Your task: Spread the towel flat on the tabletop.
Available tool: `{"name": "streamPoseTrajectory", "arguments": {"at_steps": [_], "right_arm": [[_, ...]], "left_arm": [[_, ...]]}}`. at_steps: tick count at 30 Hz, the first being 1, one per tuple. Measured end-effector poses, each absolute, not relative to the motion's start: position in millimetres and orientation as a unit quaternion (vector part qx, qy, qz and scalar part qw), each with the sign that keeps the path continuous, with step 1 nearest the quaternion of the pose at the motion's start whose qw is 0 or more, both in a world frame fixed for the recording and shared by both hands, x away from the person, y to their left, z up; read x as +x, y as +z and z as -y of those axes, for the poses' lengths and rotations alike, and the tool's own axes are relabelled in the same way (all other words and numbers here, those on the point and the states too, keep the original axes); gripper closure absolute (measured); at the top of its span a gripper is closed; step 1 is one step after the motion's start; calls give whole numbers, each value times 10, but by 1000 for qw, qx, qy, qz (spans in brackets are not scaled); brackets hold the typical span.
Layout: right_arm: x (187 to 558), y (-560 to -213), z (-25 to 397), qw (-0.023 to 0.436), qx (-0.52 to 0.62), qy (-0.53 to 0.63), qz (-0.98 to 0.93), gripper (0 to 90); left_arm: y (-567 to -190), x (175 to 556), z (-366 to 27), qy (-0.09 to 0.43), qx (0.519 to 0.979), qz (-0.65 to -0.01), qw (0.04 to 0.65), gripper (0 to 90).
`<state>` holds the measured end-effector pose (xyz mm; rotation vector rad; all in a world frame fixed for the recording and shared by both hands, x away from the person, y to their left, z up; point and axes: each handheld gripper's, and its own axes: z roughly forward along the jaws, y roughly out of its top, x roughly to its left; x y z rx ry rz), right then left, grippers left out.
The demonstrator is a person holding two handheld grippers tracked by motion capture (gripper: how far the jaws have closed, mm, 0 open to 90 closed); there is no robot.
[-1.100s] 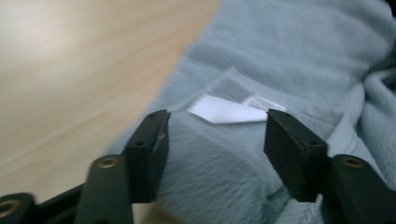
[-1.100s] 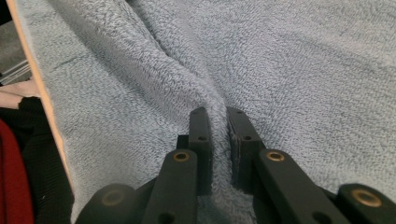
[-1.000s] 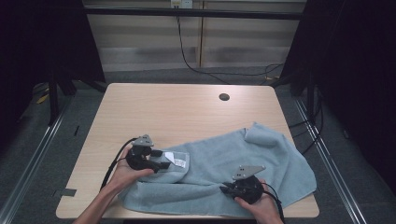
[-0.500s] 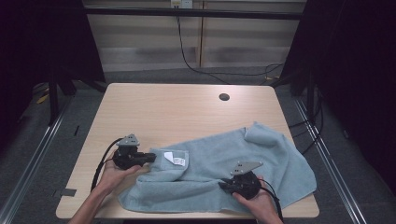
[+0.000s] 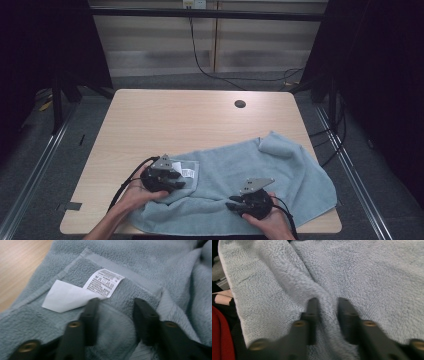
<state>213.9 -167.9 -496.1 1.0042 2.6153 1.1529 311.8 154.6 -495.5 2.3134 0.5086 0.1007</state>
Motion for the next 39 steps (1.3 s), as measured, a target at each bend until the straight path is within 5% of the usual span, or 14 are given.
{"name": "streamPoseTrajectory", "arguments": {"at_steps": [4,11,18,21,25,28,39], "right_arm": [[2061,-4811,1841,73,356,403,-840,528],[1927,-4734,2530,125,458,398,-785,393],[1931,-4961,2723,145,498,333,-788,319],[2075,-4983,2641,172,482,315,-799,356],[2431,-4973,2543,173,474,319,-802,648],[2733,-4966,2460,166,469,316,-808,782],[3650,-5022,2121,150,461,344,-804,827]], "left_arm": [[-4971,3114,-1606,20,893,-221,391,796],[-4985,3127,-1740,-3,881,-242,405,821],[-5003,3132,-1848,-17,869,-265,417,820],[-4996,3134,-1875,-14,869,-267,415,819],[-4985,3130,-1909,-17,866,-271,420,828],[-4975,3108,-1946,-20,863,-274,423,842],[-4984,2868,-2071,-50,851,-283,440,847]]}}
